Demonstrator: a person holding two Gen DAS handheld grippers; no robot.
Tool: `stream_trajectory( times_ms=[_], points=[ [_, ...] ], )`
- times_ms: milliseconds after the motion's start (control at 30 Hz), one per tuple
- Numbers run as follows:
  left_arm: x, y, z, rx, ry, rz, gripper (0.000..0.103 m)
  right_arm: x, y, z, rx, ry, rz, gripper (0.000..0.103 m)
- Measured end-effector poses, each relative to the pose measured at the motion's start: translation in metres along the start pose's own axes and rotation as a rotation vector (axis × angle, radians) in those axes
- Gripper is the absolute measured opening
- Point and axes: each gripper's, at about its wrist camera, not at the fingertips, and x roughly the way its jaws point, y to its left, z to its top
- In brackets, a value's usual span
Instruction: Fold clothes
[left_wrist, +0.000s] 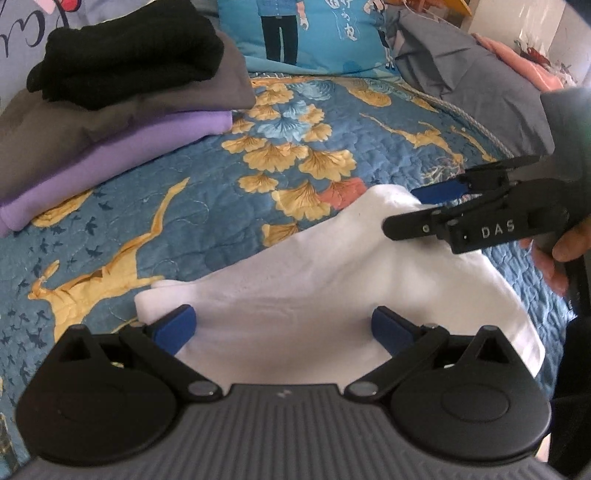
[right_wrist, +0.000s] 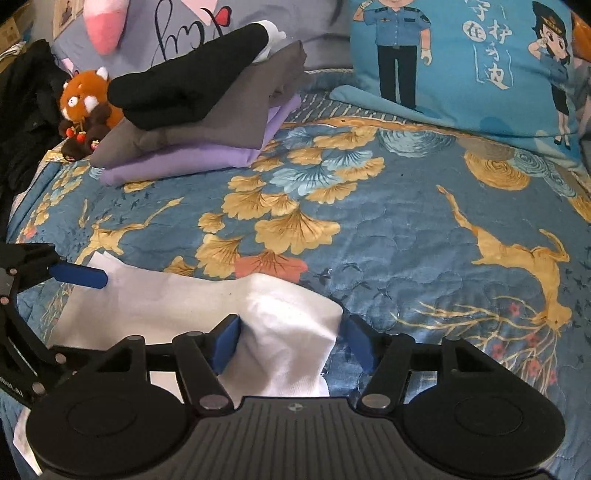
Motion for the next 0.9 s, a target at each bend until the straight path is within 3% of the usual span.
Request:
stream_trajectory(
  times_ms=[100,233,333,400,500,600,700,900],
  points=[
    [-0.01,-0.003,0.004,-0.026,0.0,0.007,0.102,-0.015,0.001,0.002,0.021,-0.032,0.022,0.056],
    [-0.052,-0.006,0.005,-0.056,-0.091,-0.022,0.102,-0.056,-0.005,0.0,0.083,-0.155,0.056,0.059],
    [-0.086,-0.008,-0.003,-0.071,-0.148,-0.026,0.103,-0.09,-0.006,-0.011,0.088,-0.223,-0.009,0.064],
    [-0.102,-0.015,-0.016,-0.082,-0.159,-0.058,0.103,-0.106,0.001,-0.027,0.052,-0.225,-0.007,0.064],
    [-0.104,-0.035,-0.039,-0.042,-0.115,-0.086,0.103,-0.114,0.03,-0.057,-0.059,-0.193,0.02,0.063],
    [-0.088,-0.059,-0.064,-0.003,-0.023,-0.098,0.103,-0.109,0.059,-0.09,-0.169,-0.141,0.043,0.061],
    [-0.068,-0.067,-0.082,-0.013,0.05,-0.08,0.103,-0.097,0.056,-0.106,-0.121,-0.109,0.063,0.061],
    [-0.059,-0.077,-0.094,0.073,0.06,-0.033,0.103,-0.08,0.049,-0.127,-0.046,-0.065,0.09,0.07]
  ],
)
